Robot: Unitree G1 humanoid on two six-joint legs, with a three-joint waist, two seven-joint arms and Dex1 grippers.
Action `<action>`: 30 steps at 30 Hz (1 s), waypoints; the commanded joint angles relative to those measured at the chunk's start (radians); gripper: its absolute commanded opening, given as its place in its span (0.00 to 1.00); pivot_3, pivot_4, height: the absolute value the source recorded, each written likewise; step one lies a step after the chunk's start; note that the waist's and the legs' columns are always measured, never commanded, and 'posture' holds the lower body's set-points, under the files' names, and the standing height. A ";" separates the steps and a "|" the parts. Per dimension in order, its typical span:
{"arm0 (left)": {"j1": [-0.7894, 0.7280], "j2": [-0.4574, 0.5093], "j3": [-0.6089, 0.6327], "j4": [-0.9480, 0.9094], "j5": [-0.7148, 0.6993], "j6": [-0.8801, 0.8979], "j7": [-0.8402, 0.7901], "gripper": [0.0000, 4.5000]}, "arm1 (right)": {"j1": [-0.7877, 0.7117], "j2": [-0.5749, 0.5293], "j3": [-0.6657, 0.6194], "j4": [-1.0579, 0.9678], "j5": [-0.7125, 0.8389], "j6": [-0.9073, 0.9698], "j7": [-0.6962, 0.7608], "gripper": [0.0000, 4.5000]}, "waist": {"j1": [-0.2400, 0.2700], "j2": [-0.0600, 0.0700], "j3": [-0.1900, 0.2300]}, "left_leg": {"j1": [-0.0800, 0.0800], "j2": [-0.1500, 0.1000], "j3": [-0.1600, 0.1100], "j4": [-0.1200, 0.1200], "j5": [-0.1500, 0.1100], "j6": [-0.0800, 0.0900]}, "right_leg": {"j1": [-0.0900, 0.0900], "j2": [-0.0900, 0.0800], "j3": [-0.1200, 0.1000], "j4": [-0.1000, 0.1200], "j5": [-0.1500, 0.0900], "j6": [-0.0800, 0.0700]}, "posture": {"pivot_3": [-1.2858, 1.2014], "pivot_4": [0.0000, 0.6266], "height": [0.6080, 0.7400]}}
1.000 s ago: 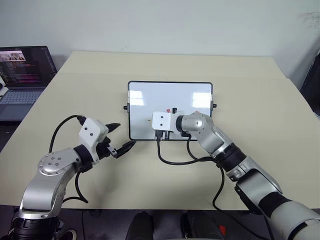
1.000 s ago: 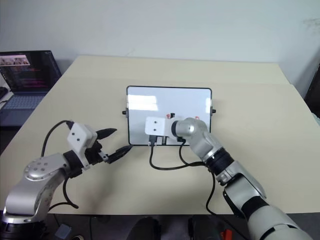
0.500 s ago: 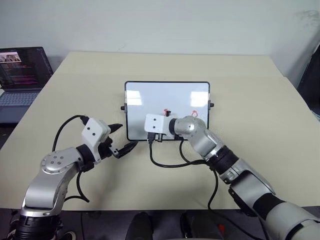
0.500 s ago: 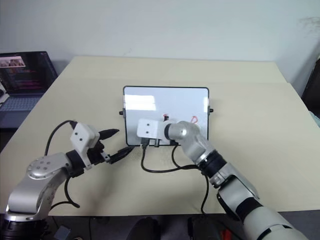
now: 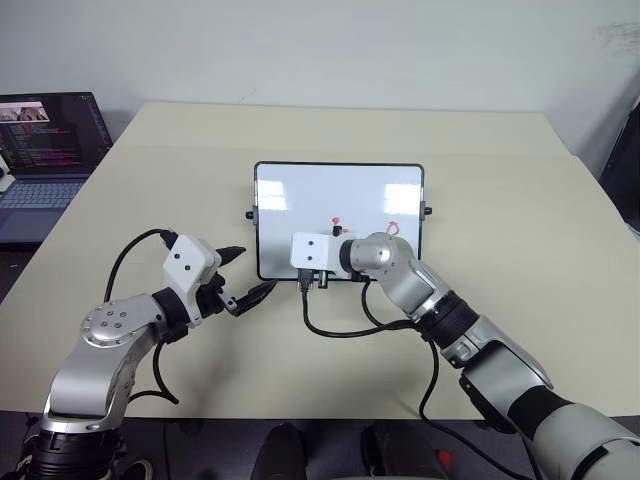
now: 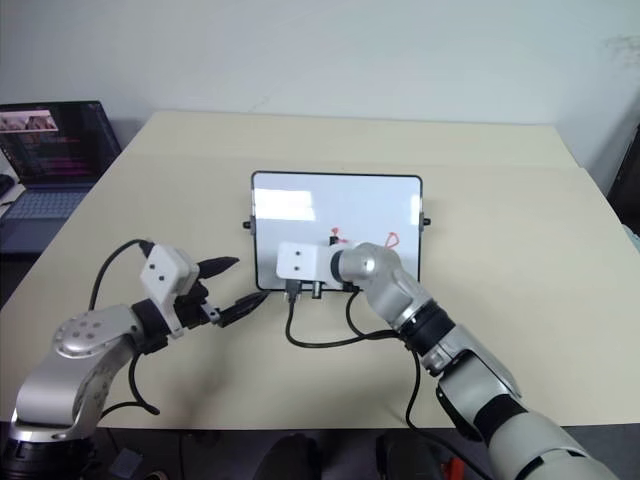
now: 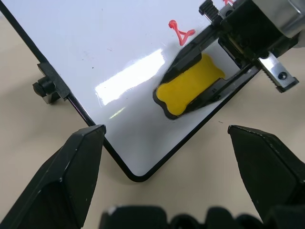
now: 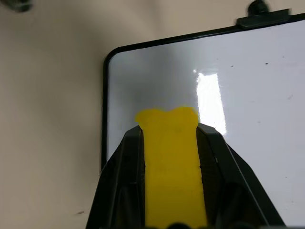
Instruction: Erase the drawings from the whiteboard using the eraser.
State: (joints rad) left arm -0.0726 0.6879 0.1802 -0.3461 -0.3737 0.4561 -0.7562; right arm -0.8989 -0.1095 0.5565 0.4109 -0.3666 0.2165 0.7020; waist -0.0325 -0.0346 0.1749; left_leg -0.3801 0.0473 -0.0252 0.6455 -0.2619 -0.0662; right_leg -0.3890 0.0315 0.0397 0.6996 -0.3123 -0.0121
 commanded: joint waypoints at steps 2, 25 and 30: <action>-0.012 0.013 0.005 -0.009 -0.002 -0.010 -0.005 1.00 | -0.016 -0.020 -0.038 0.029 -0.010 0.020 -0.030 0.25 | 0.001 0.000 0.000 | 0.000 0.000 0.000 0.000 0.000 0.000 | 0.000 0.000 0.000 0.000 0.000 0.000 | 0.52 0.24 1.00; -0.116 -0.046 -0.048 0.054 -0.003 -0.087 -0.012 1.00 | 0.433 -0.022 -0.335 -0.895 0.301 0.458 -0.067 0.25 | 0.000 0.000 0.001 | -0.013 0.000 0.000 -0.001 -0.001 -0.001 | -0.008 -0.001 0.000 -0.004 -0.001 0.001 | 0.52 0.24 1.00; -0.146 -0.051 -0.063 0.085 -0.002 -0.116 -0.042 1.00 | 0.607 -0.053 -0.369 -1.011 0.322 0.470 -0.134 0.25 | 0.000 0.000 0.001 | -0.015 0.000 0.000 -0.001 0.000 -0.001 | -0.013 0.000 0.001 -0.002 -0.001 0.001 | 0.52 0.24 1.00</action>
State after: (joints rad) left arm -0.1961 0.6332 0.1111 -0.2594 -0.3719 0.3752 -0.7829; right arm -0.3039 -0.1600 0.2045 -0.5424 -0.0610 0.7028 0.5872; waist -0.0329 -0.0343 0.1754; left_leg -0.3961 0.0473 -0.0242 0.6454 -0.2623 -0.0668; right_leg -0.4032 0.0317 0.0409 0.6985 -0.3130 -0.0111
